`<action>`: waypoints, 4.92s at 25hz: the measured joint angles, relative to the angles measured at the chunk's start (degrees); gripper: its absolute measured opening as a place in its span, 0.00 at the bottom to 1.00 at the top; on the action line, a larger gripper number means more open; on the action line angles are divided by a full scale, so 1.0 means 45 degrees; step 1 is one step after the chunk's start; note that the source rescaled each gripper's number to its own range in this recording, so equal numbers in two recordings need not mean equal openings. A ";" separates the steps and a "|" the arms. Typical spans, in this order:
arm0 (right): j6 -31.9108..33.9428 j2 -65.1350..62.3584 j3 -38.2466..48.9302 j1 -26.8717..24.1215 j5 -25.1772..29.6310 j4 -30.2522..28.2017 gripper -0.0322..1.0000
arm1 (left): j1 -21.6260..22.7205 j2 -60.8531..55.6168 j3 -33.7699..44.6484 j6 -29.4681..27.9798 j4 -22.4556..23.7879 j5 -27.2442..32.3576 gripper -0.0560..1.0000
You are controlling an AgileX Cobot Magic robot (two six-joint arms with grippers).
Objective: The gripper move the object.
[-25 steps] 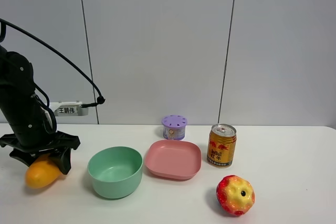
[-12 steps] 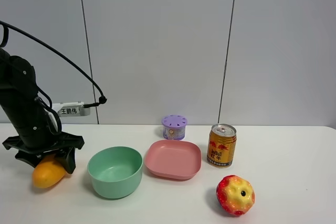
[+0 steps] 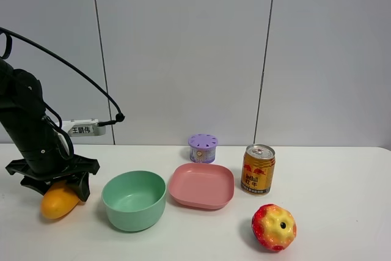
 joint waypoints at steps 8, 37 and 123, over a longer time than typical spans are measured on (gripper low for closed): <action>0.0000 0.0000 0.0000 0.0000 0.0000 0.0000 1.00 | 0.0000 0.0056 0.0000 0.0082 0.0000 -0.0010 0.06; 0.0000 0.0000 0.0000 0.0000 0.0000 0.0000 1.00 | 0.0000 -0.0918 0.0000 0.0804 -0.0012 0.0332 0.51; 0.0000 0.0000 0.0000 0.0000 0.0000 0.0000 1.00 | 0.3610 -2.5676 0.8023 -0.0241 0.1291 0.7502 0.80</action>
